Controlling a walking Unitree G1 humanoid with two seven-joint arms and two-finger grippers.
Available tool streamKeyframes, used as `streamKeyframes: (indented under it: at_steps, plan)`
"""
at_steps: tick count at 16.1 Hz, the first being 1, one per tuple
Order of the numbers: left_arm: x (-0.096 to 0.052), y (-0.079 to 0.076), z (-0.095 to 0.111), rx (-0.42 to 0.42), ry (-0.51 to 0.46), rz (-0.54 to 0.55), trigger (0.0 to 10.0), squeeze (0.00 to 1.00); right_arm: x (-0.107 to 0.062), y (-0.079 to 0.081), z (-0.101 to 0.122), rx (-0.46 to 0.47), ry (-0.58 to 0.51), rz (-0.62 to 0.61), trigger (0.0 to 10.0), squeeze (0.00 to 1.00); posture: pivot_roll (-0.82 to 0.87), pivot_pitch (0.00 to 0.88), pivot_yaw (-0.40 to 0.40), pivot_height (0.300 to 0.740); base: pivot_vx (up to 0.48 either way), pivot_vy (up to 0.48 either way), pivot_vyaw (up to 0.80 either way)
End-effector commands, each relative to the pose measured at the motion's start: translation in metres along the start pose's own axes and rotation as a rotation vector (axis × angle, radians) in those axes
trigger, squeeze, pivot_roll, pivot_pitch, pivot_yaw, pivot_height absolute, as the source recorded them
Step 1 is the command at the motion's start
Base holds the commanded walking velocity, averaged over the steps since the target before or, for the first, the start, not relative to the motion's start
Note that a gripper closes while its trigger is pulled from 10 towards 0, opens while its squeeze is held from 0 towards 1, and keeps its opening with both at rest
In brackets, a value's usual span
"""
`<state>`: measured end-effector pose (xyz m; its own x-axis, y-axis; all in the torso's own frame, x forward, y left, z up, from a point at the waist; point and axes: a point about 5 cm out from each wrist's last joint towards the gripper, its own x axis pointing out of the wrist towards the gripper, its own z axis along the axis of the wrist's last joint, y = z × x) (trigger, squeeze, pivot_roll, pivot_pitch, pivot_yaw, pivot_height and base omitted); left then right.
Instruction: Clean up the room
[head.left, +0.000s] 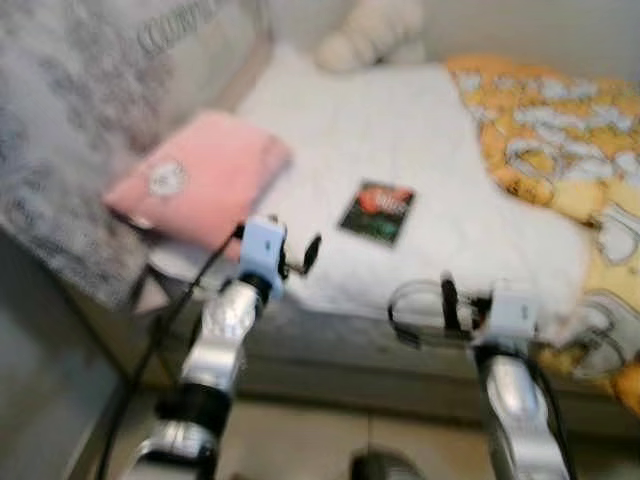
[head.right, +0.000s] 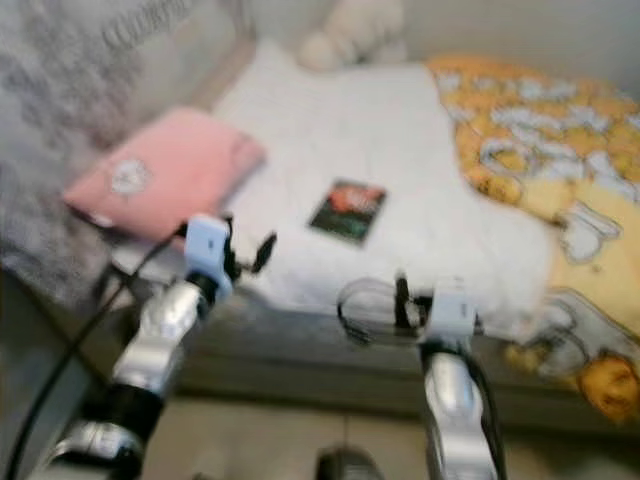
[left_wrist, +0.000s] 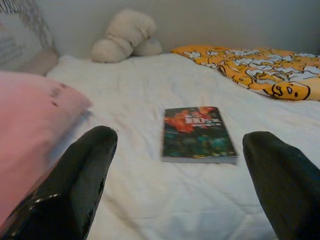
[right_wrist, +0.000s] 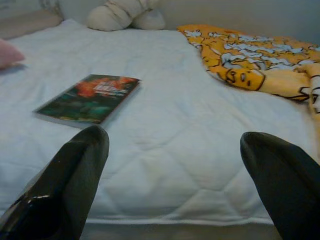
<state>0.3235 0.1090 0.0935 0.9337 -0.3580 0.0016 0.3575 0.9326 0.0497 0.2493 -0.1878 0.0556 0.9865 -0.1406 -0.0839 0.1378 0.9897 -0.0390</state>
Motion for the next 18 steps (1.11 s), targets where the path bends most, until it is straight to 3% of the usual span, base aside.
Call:
streamKeyframes:
  at_steps: [1, 6, 8, 12, 15, 17, 18]
  plan:
    - [-0.001, 0.003, -0.003, -0.014, 0.01, 0.023, 10.0, 0.0, 0.006, 0.003, 0.011, -0.024, -0.049, 0.02, 10.0, 0.0, 0.02, 0.0, -0.014, 0.704, 0.0, 0.0, 0.0]
    - [0.004, 0.001, -0.001, 0.04, 0.008, 0.062, 10.0, 0.0, 0.01, 0.006, 0.01, -0.029, -0.051, 0.074, 10.0, 0.0, 0.02, 0.0, -0.021, 0.708, 0.0, 0.0, -0.16]
    - [0.004, 0.0, -0.002, 0.025, 0.014, 0.077, 10.0, 0.0, 0.015, 0.0, 0.005, -0.006, -0.004, 0.013, 10.0, 0.0, 0.03, 0.0, -0.026, 0.723, 0.0, 0.0, 0.0]
    - [0.005, 0.002, -0.006, 0.025, 0.038, 0.083, 10.0, 0.0, 0.015, -0.002, 0.003, -0.007, -0.006, 0.01, 10.0, 0.0, 0.03, 0.0, -0.031, 0.74, 0.0, 0.0, 0.0]
    - [-0.005, 0.001, -0.01, -0.022, 0.05, 0.055, 10.0, 0.0, 0.008, -0.007, 0.003, 0.095, -0.027, 0.025, 10.0, 0.0, 0.01, 0.0, 0.002, 0.74, 0.0, 0.0, 0.0]
    - [-0.005, -0.002, -0.005, -0.038, 0.048, 0.044, 10.0, 0.0, 0.007, -0.006, 0.005, 0.111, -0.037, 0.031, 10.0, 0.0, 0.02, 0.0, 0.015, 0.74, 0.0, 0.0, 0.0]
    - [-0.002, -0.007, 0.003, 0.011, 0.009, 0.006, 10.0, 0.0, 0.007, -0.005, 0.006, 0.113, -0.048, 0.039, 10.0, 0.0, 0.02, 0.0, 0.022, 0.74, 0.0, 0.0, 0.0]
